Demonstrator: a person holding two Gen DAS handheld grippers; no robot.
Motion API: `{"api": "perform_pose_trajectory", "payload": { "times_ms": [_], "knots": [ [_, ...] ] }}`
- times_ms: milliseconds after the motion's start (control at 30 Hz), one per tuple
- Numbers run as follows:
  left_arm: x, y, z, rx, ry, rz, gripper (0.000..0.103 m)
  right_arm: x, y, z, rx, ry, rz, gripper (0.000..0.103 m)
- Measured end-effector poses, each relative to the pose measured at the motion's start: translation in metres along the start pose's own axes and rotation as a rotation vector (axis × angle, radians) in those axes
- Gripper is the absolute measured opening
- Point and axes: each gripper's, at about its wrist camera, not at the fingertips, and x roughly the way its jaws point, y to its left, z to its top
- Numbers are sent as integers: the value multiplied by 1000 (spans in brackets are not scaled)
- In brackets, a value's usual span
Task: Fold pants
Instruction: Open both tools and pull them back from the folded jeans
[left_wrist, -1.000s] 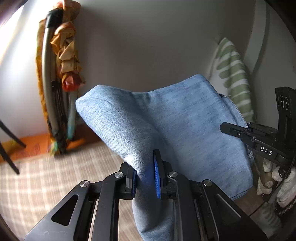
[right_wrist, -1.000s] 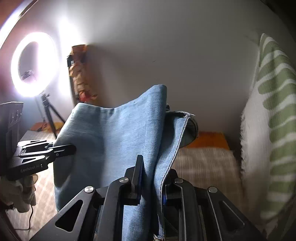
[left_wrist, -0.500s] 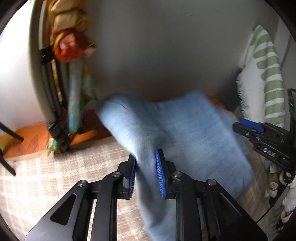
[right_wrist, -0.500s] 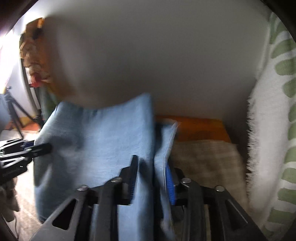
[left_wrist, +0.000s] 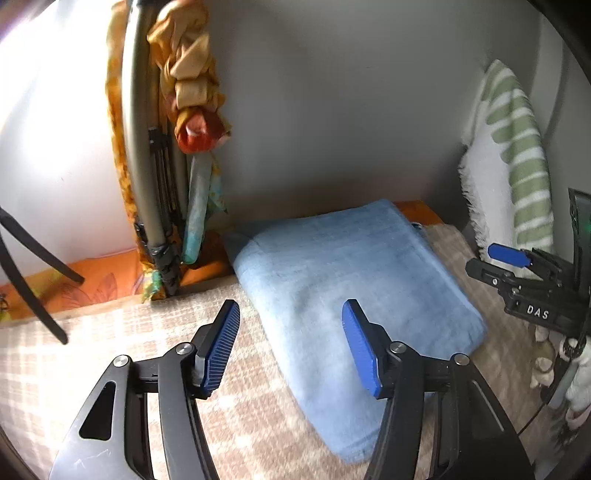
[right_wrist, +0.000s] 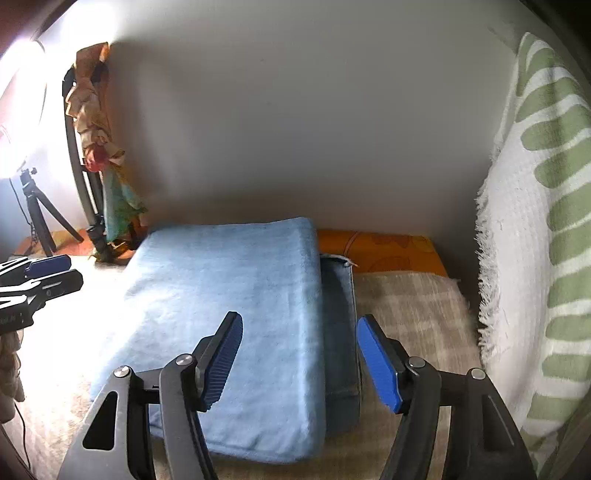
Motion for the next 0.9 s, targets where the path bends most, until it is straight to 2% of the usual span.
{"api": "perform_pose_trajectory", "payload": {
  "times_ms": [167,300,567,900],
  "knots": [
    [-25,-3,-14,6,-13,-6,61,-25,4,-11,5,-17,12,76],
    [-48,-8,-26,12,-36,-5,69,-52,12,-23,-14,-45,8,84],
    [-92,-23,-42,42,-78,-7,72,-98,29,-48,-34,-89,21,98],
    [-158,-32,-82,41,-141,-31,75,-171,56,-84,-31,-168,16,103]
  ]
}}
